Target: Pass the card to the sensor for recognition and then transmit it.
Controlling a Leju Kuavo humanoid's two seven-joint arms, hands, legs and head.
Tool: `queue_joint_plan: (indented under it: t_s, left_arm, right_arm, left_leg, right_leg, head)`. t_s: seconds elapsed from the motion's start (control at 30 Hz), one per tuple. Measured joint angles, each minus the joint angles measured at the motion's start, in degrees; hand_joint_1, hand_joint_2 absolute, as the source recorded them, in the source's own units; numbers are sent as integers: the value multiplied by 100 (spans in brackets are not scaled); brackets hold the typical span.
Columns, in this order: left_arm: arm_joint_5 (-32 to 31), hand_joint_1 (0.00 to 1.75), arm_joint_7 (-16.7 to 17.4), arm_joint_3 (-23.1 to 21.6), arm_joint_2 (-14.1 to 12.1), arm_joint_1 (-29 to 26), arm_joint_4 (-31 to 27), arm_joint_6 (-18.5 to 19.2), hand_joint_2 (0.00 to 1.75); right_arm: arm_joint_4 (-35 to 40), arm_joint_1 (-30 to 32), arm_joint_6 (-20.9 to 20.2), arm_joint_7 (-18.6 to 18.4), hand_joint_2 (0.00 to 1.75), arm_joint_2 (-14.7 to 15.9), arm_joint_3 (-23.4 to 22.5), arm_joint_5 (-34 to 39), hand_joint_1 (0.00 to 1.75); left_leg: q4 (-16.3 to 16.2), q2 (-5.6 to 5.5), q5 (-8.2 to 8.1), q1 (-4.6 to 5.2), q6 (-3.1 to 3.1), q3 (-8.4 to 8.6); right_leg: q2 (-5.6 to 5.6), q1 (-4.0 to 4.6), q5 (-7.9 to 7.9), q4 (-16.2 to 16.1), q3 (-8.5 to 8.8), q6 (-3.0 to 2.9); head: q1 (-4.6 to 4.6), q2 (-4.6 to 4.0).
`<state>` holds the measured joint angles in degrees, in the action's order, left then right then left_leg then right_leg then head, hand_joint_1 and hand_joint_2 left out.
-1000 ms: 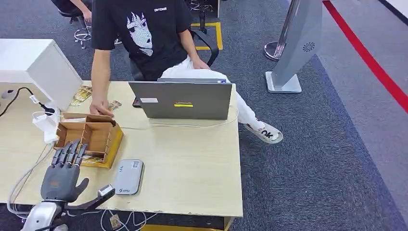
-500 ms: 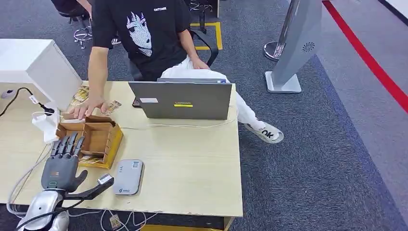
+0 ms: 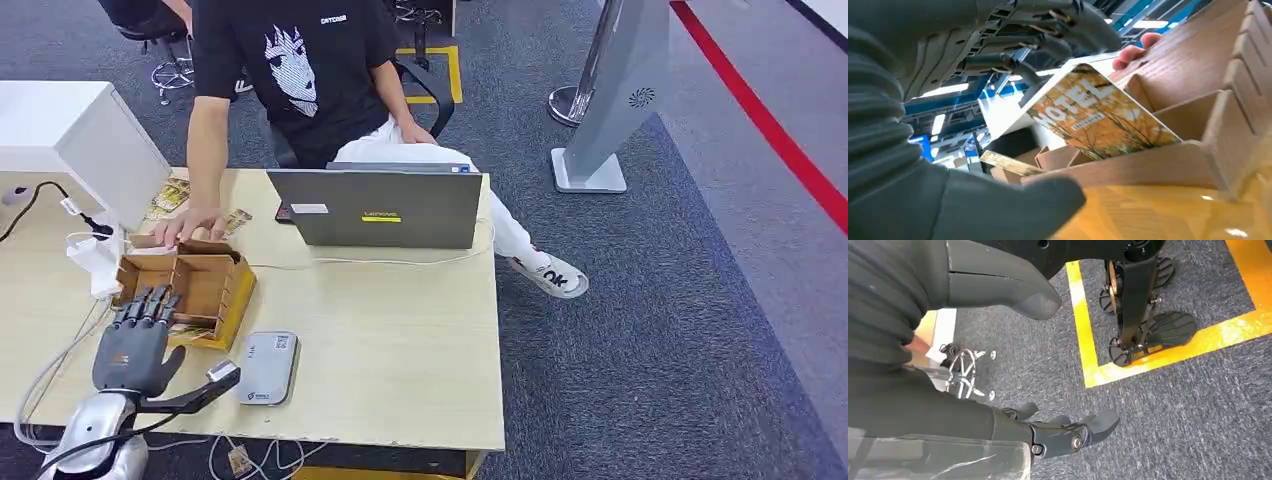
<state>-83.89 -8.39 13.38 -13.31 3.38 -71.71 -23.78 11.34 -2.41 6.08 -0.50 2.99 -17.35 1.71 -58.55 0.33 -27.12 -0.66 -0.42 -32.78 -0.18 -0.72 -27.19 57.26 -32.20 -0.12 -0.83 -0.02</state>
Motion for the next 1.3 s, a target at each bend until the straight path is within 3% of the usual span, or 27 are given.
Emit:
queue_joint_plan:
  t_s: [1.13,1.3]
  left_arm:
    - [125,175,-44,-66,-57,149,216,-22,175]
    - [153,175,-55,-66,-57,171,208,-227,175]
  right_arm:
    - [0,-6,0,-68,175,0,0,-107,0]
    - [0,-6,0,-68,175,0,0,-149,0]
  left_leg:
    - [0,1,0,0,0,0]
    - [0,0,0,0,0,0]
  right_leg:
    - [0,0,0,0,0,0]
    - [0,0,0,0,-2,0]
  head:
    - [0,0]
    - [0,0]
